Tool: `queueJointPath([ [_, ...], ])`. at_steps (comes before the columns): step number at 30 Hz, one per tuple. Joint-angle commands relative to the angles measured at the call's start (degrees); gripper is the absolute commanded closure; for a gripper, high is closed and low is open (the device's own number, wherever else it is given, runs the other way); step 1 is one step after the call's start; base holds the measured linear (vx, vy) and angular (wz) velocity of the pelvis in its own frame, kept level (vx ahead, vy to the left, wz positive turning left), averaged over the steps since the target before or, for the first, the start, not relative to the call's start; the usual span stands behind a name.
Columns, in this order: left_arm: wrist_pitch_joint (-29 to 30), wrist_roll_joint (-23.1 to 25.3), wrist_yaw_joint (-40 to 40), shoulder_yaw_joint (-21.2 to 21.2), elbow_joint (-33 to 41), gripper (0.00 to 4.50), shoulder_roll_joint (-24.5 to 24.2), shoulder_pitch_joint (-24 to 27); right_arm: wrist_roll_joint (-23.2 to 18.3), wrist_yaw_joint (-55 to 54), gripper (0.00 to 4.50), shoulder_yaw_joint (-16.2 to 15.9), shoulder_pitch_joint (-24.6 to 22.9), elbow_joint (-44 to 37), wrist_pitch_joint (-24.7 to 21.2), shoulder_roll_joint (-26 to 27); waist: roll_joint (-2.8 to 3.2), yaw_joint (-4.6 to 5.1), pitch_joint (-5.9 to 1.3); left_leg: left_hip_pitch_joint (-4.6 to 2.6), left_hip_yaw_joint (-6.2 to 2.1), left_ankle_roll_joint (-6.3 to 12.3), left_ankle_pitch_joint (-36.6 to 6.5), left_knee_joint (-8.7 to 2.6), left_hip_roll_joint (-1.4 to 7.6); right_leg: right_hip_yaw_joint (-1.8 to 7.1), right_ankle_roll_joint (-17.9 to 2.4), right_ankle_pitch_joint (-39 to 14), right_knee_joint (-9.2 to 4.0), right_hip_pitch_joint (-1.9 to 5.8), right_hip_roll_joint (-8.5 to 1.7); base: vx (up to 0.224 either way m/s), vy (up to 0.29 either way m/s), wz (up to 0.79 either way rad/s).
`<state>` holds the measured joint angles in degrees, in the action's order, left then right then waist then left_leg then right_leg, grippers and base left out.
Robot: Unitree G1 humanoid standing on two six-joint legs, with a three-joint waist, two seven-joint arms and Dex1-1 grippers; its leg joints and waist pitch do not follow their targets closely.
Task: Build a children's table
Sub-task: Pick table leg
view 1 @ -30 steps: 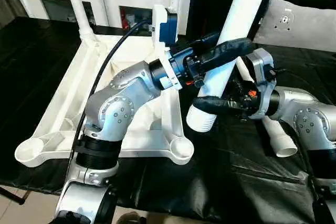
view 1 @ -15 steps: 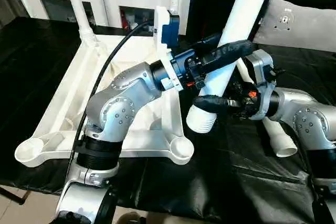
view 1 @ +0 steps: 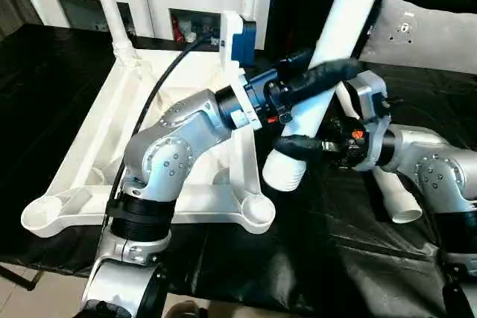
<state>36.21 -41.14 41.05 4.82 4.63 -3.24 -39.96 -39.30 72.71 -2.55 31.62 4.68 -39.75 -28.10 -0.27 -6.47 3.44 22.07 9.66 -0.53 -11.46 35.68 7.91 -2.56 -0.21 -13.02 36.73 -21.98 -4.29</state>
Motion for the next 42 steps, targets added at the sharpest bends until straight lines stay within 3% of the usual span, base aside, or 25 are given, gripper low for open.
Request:
queueJointPath([
  [1,0.2,0.38,2.28,3.25,2.79,1.47,0.29,0.19,1.71,-1.81,2.59,-0.45,1.42,1.31,0.56,0.21,-0.69,-0.19,-4.05,-0.96,-1.73,3.97,-2.32,-3.92,5.06,2.58,-16.76,0.62,-3.82,2.98,-4.93,0.0,0.0,0.0],
  [13,-0.41,4.03,3.52,8.09,3.98,0.39,-0.6,-0.36,8.96,-8.06,2.59,-2.82,2.19,5.1,5.69,2.88,-0.37,-0.11,-4.04,-1.02,-1.73,2.93,-2.96,-4.03,5.03,2.62,-16.72,1.3,-3.79,3.01,-4.96,0.0,0.0,0.0],
  [16,-1.08,1.3,1.59,5.13,3.28,0.05,2.94,0.67,8.25,-8.79,2.59,-2.13,1.6,4.67,6.2,3.97,-0.33,-0.08,-4.1,-0.93,-1.71,3.2,-2.77,-3.97,5.04,2.62,-17.52,3.29,-3.65,3.14,-4.99,0.0,0.0,0.0],
  [19,-1.34,-1.37,-3.55,0.37,2.16,0.0,6.35,1.35,6.96,-11.05,2.59,-0.57,1.0,4.02,5.08,5.13,-0.14,-0.21,-4.12,-0.91,-1.74,3.34,-3.22,-3.94,5.11,2.59,-18.36,3.95,-3.61,3.16,-5.02,0.0,0.0,0.0],
  [24,0.13,-2.49,-6.58,-1.93,2.14,0.0,6.75,2.03,3.73,-12.92,2.6,1.83,-1.22,0.01,2.43,6.38,-0.11,-0.28,-3.99,-0.97,-1.84,3.21,-4.49,-4.13,5.05,2.65,-17.09,1.39,-3.98,3.15,-4.95,0.0,0.0,0.0],
  [26,1.09,-4.25,-8.19,-4.06,3.32,0.0,6.7,2.88,2.42,-13.68,2.6,2.73,-3.16,-3.12,2.82,7.04,0.26,-0.28,-3.98,-0.91,-1.95,2.46,-4.97,-4.27,5.22,2.63,-16.76,1.25,-4.0,3.15,-4.93,0.0,0.0,0.0],
  [30,2.5,-4.74,-10.95,-6.91,4.73,0.0,6.52,3.84,4.36,-18.68,2.61,3.69,-4.49,-4.76,3.16,7.61,0.18,-0.06,-3.87,-0.93,-1.89,1.64,-5.56,-4.38,5.07,2.61,-16.49,0.32,-4.14,3.09,-4.81,0.0,0.0,0.0],
  [35,2.46,0.24,-16.38,-10.4,6.71,0.0,0.17,8.6,6.74,-28.08,2.61,5.56,-8.15,-11.71,1.9,8.63,0.45,0.47,-3.81,-1.03,-1.97,0.19,-6.39,-4.65,4.81,2.74,-12.62,-3.38,-4.49,2.92,-4.49,0.0,0.0,0.0],
  [36,2.46,0.24,-16.38,-10.4,6.71,0.0,0.17,8.6,6.74,-28.08,2.61,5.56,-8.15,-11.71,1.9,8.63,0.45,0.47,-3.81,-1.03,-1.97,0.19,-6.39,-4.65,4.81,2.74,-12.62,-3.38,-4.49,2.92,-4.49,0.0,0.0,0.0],
  [37,2.11,2.61,-18.38,-11.18,8.0,0.0,-1.97,11.37,6.88,-32.16,2.61,7.23,-9.87,-14.4,1.48,9.74,0.95,0.58,-3.47,-1.04,-2.0,-0.41,-7.5,-4.89,4.9,2.81,-11.81,-5.33,-4.85,2.55,-4.41,0.0,0.0,0.0],
  [42,2.43,9.92,-24.35,-12.05,10.38,0.0,-6.08,17.39,10.61,-42.91,2.61,9.97,-13.96,-19.11,1.06,11.96,1.13,1.07,-3.3,-1.15,-2.08,-2.04,-9.46,-5.33,4.93,2.79,-10.9,-6.01,-4.95,2.24,-4.17,0.0,0.0,0.0],
])
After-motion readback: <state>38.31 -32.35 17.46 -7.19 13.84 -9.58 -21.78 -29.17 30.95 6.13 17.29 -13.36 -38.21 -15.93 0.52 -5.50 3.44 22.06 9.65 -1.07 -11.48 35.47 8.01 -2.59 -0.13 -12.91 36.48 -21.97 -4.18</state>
